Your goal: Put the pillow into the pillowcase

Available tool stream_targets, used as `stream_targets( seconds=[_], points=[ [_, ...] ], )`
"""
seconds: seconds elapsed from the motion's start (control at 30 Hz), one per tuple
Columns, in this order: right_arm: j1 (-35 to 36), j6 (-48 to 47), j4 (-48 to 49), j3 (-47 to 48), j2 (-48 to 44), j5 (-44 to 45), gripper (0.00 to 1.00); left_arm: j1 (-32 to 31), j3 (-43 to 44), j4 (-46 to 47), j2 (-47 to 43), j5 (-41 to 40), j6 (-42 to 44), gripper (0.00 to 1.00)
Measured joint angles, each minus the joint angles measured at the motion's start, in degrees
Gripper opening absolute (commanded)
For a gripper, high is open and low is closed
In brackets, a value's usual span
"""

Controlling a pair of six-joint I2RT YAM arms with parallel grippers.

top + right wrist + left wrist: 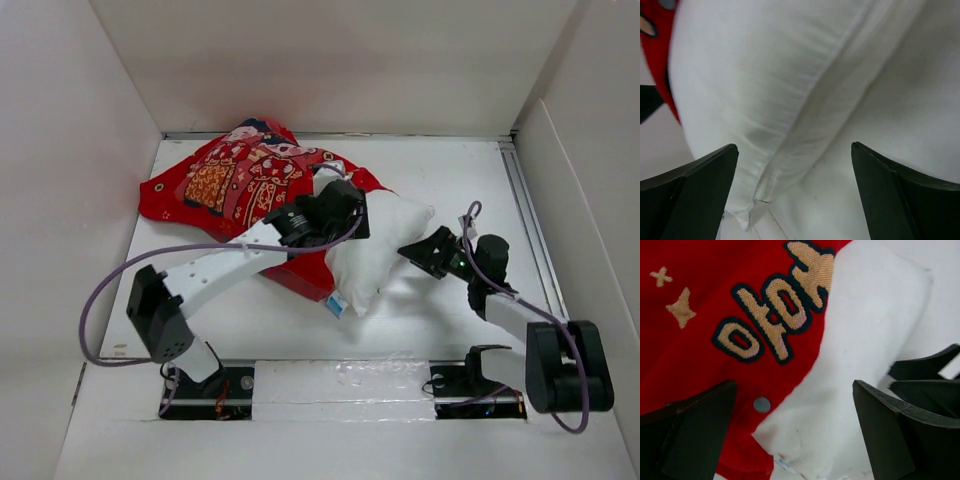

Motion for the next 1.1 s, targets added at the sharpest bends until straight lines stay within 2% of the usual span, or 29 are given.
stream_targets(
  seconds=[0.17,0.23,0.27,0.3,0.33,0.5,0.53,0.67,0.7,0.77,0.8,0.83,0.87,1.0,1.1],
  points=[
    [0.39,6.01,21.49,0.17,9.55,-3.58,1.00,1.27,3.17,-2.21,7.08,-0.92,4.00,1.00],
    [1.51,7.30,25.99,0.72,12.63,-3.72,1.00,1.99,4.28,-2.78,8.13,-1.01,4.85,0.94],
    [2.51,7.58,27.30,1.18,13.92,-3.45,1.00,2.38,4.70,-2.80,8.48,-1.05,5.09,0.89],
    [3.82,7.61,28.46,1.86,15.28,-3.13,1.00,2.73,5.11,-2.93,8.90,-1.05,5.35,0.61],
    [5.18,7.67,29.64,2.69,16.87,-2.69,1.00,3.02,5.42,-2.97,9.35,-1.18,5.29,0.49],
    [11.67,9.64,38.93,5.29,27.67,-0.76,1.00,4.02,9.05,-6.25,14.16,-3.67,6.73,0.04],
    [12.79,10.88,41.29,5.46,30.36,-0.42,1.00,4.11,10.21,-7.06,15.37,-4.20,6.91,0.00],
    [16.22,17.33,47.82,7.89,43.28,0.66,0.99,4.20,15.52,-11.37,18.51,-5.35,8.00,0.00],
    [16.65,19.12,48.65,9.09,46.29,0.76,0.95,4.15,17.55,-12.68,19.21,-5.31,8.28,0.00],
    [17.57,21.51,50.58,11.61,49.42,1.07,0.68,3.50,22.97,-14.97,21.16,-5.38,8.90,0.00],
    [18.14,22.32,50.80,12.57,49.99,1.27,0.49,2.95,26.40,-16.39,22.34,-5.66,9.40,0.00],
    [18.56,22.95,50.93,13.22,50.23,1.75,0.07,2.16,30.56,-18.53,23.80,-5.99,9.77,0.00],
    [18.71,24.30,50.99,13.40,50.27,2.54,0.00,1.01,35.32,-20.68,25.53,-6.43,10.23,0.00],
    [17.94,25.92,49.22,13.49,46.23,3.76,0.00,-5.18,50.23,-26.36,30.18,-7.19,11.65,0.00],
    [16.33,27.19,46.69,12.41,39.89,5.33,0.00,-8.98,50.05,-26.38,29.20,-4.74,11.91,0.00]
  ],
)
